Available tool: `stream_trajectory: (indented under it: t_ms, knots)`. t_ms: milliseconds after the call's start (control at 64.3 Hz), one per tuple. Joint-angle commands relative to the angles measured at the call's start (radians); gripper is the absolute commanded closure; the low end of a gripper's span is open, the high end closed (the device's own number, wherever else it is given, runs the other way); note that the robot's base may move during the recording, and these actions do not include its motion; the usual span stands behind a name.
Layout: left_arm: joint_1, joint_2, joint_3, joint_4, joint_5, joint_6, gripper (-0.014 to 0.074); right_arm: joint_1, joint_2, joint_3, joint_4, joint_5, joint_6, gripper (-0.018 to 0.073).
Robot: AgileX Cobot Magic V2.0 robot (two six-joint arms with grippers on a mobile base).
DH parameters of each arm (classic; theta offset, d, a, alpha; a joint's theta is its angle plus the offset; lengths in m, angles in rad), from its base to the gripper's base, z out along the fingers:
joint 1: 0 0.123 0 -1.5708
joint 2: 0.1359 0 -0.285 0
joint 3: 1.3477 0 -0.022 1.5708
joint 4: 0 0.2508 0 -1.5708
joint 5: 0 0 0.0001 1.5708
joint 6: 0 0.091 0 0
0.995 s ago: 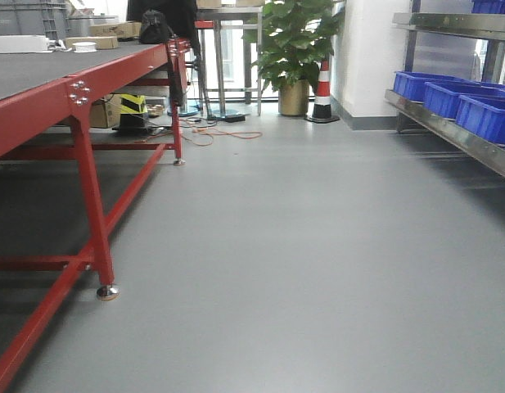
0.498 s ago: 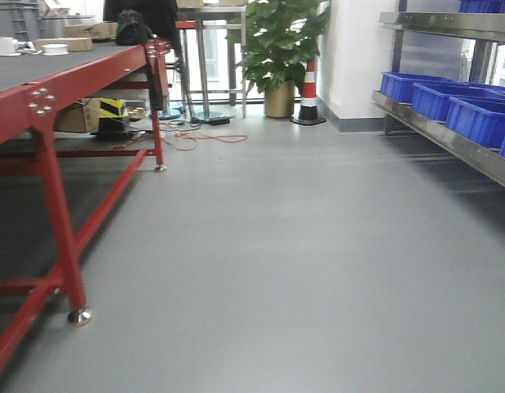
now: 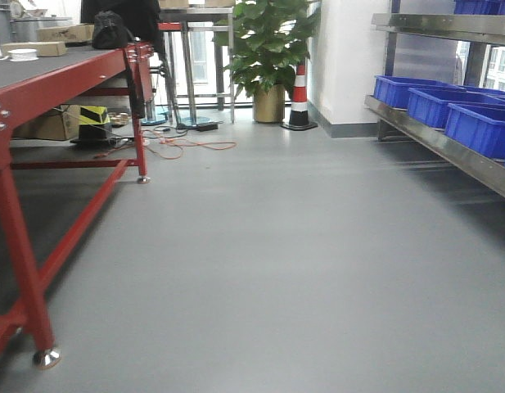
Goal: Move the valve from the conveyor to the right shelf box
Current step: 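Drive the base to the steel shelf of blue bins, holding both valves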
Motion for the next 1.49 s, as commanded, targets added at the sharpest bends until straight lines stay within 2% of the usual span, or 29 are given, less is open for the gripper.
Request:
stream_trajectory:
  t_ms: [0, 1478]
  knots:
    - [-0.005, -0.009, -0.013, -0.011, -0.059, -0.005, 0.0707, -0.002, -0.014, -0.016, -0.002, -0.083, -0.005, 0.0713]
    - [-0.005, -0.009, -0.013, -0.009, -0.059, -0.005, 0.0707, -0.002, -0.014, -0.016, -0.002, -0.085, -0.005, 0.0713]
